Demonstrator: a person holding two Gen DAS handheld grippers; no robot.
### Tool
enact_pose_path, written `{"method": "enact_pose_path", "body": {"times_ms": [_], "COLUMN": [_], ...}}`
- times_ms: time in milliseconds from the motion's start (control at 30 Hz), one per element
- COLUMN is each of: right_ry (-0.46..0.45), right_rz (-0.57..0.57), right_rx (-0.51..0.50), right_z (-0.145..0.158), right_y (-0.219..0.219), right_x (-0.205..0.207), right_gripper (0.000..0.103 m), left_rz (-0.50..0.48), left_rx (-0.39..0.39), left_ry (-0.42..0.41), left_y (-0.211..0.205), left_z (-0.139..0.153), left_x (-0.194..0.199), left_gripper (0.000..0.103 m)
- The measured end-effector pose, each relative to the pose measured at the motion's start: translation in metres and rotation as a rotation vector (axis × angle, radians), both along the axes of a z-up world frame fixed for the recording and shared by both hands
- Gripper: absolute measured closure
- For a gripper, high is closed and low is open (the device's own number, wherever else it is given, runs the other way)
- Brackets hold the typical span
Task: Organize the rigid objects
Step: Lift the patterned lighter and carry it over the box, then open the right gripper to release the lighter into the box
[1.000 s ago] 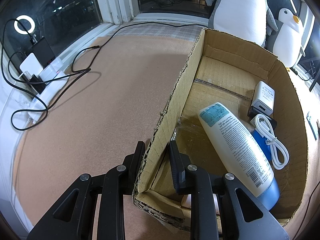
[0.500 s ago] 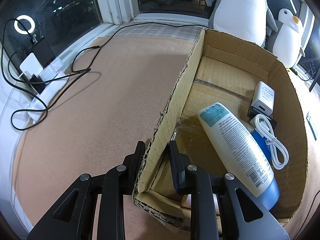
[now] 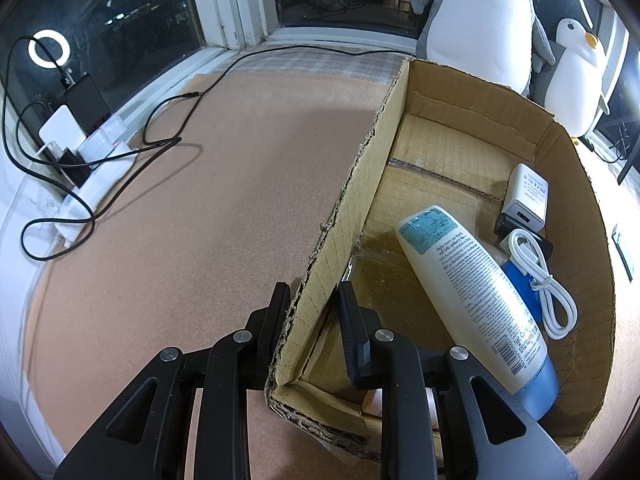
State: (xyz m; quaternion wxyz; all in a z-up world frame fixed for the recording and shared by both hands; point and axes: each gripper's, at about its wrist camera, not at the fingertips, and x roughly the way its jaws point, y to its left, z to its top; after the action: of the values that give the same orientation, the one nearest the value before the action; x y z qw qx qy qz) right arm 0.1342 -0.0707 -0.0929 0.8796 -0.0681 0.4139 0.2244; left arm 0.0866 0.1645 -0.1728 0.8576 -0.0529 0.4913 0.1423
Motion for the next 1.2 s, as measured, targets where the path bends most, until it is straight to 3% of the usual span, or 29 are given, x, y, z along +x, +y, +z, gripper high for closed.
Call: {"method": "enact_pose_path", "body": {"times_ms": [500, 1100, 1167, 1200], "right_ry": [0.026, 0.04, 0.025, 0.023], "right_rz": [0.142, 0.179, 0.177, 0.177], "right_rx": [0.001, 0.013, 0.005, 0.006], "right_z": [-0.015, -0.023, -0.022, -0.021], "right_y": [0.087, 0.11, 0.111, 0.111], "right_x": [-0.019, -0.019, -0.02, -0.021], "right_gripper": [0.082, 0.082, 0.076, 0.066], "left_rz": [0.002, 0.001, 0.001, 0.001], "left_rx": [-0.003, -0.003, -0.003, -0.002], "left_ry": [-0.003, -0.004, -0.004, -0.004], "left_y": [-0.001, -0.001, -0.001, -0.001], "left_z": [0.0, -0.001, 0.0, 0.0], "left_x": [0.0, 0.0, 0.0, 0.0], "left_gripper": [0.082, 0.082, 0.082, 0.082]}}
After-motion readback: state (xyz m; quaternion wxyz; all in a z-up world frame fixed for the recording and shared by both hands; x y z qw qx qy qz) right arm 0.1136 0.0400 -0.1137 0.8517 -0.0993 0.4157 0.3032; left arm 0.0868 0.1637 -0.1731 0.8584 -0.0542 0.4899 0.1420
